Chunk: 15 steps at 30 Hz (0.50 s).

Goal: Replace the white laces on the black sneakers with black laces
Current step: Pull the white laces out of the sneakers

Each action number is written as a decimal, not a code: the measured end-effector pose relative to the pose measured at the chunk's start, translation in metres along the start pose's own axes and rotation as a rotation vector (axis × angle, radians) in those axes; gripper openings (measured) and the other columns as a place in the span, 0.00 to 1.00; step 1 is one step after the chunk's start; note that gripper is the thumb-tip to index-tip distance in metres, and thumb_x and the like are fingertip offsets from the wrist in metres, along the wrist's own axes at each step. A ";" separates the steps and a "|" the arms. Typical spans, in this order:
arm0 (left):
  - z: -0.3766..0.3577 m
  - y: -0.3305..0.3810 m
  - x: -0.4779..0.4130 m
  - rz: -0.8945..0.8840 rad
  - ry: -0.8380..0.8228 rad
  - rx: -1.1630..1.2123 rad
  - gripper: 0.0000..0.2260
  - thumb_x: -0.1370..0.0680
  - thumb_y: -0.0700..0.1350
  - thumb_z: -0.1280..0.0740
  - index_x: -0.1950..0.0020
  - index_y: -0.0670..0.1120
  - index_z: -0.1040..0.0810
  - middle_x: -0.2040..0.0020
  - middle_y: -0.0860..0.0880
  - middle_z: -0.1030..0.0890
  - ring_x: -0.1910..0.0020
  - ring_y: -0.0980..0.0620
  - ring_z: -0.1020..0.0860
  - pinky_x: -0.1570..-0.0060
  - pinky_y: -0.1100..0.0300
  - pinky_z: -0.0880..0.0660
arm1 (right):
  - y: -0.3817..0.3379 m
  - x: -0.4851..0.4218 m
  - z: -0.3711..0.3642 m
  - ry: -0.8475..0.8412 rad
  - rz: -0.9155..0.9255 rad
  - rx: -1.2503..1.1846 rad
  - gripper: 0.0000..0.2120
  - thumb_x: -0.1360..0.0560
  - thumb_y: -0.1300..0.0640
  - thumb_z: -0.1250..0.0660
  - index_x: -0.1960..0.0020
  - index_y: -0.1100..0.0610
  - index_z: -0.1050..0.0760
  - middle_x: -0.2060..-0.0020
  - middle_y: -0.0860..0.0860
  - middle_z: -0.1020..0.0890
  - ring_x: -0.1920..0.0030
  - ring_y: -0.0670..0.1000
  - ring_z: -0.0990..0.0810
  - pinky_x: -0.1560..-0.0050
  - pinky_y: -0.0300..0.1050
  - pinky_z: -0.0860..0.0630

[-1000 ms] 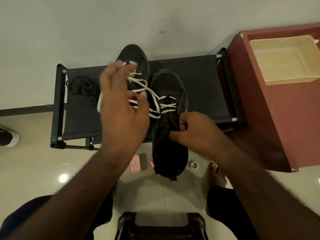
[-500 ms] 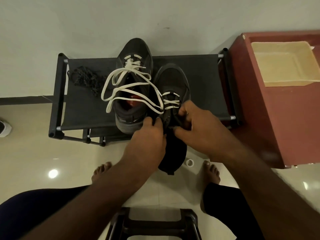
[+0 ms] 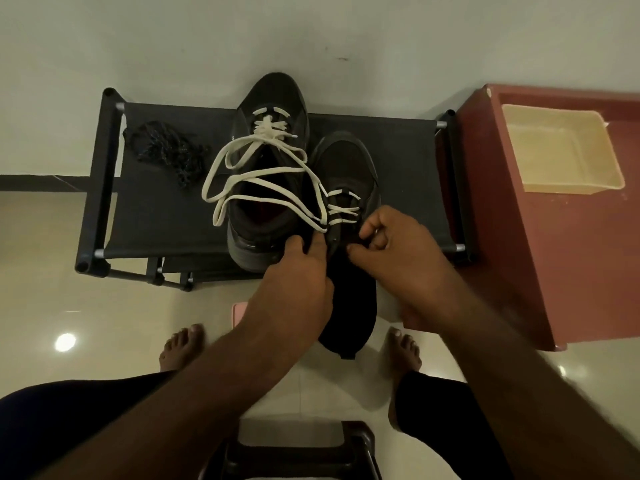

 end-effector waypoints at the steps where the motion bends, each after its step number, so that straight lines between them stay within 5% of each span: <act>1: 0.000 -0.001 0.000 0.002 -0.003 -0.003 0.27 0.17 0.45 0.43 0.20 0.48 0.49 0.31 0.44 0.37 0.44 0.44 0.24 0.44 0.56 0.28 | 0.001 0.001 -0.002 0.003 -0.008 0.030 0.08 0.27 0.53 0.26 0.54 0.51 0.25 0.70 0.49 0.20 0.69 0.46 0.22 0.62 0.50 0.21; 10: -0.003 0.007 0.006 0.002 -0.027 -0.152 0.28 0.17 0.46 0.41 0.20 0.47 0.51 0.32 0.44 0.41 0.49 0.44 0.22 0.56 0.58 0.30 | -0.010 -0.001 -0.002 0.136 0.122 -0.084 0.07 0.23 0.59 0.33 0.51 0.47 0.21 0.64 0.48 0.18 0.63 0.48 0.18 0.59 0.51 0.17; 15: -0.002 0.007 0.001 0.018 0.010 -0.107 0.27 0.18 0.47 0.41 0.21 0.48 0.47 0.32 0.44 0.39 0.49 0.44 0.22 0.56 0.59 0.31 | -0.009 -0.011 -0.005 0.181 0.242 0.234 0.06 0.23 0.56 0.31 0.47 0.51 0.18 0.55 0.45 0.19 0.56 0.44 0.19 0.51 0.48 0.19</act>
Point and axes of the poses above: each hand's wrist, its own x-axis away from the middle knuckle, its own z-axis out of the back of the hand, y = z × x, the point moved 1 cm from there along -x, towards the middle knuckle
